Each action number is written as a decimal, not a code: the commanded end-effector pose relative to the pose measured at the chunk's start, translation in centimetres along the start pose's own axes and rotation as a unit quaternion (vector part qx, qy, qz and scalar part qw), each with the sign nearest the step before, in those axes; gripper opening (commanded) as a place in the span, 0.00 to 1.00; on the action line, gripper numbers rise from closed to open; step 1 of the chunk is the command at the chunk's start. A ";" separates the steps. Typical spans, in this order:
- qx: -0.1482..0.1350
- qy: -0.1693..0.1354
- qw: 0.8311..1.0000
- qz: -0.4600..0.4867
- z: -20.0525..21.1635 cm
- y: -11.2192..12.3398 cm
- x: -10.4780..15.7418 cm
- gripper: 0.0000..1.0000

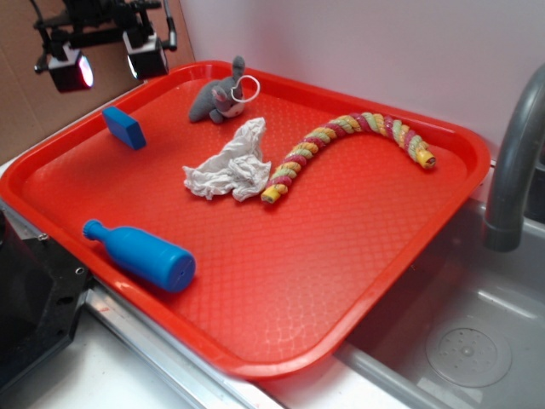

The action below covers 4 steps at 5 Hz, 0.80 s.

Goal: Grab the blue block.

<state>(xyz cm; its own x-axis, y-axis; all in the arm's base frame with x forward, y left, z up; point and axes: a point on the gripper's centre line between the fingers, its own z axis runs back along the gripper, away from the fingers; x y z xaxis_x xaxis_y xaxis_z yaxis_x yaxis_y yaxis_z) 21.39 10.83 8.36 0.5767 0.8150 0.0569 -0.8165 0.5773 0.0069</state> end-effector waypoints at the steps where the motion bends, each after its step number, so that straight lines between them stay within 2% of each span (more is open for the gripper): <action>1: -0.010 -0.027 0.999 0.041 -2.6 -0.3 1.5 1.00; 3: -0.001 -0.005 0.999 0.035 -5.5 -2.0 3.1 1.00; 4: 0.010 0.004 0.999 0.035 -5.9 -2.5 3.2 0.00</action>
<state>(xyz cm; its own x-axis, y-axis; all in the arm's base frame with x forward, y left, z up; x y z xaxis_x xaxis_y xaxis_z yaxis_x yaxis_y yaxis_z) 24.67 11.96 1.93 0.5206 0.8536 0.0173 -0.8534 0.5197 0.0402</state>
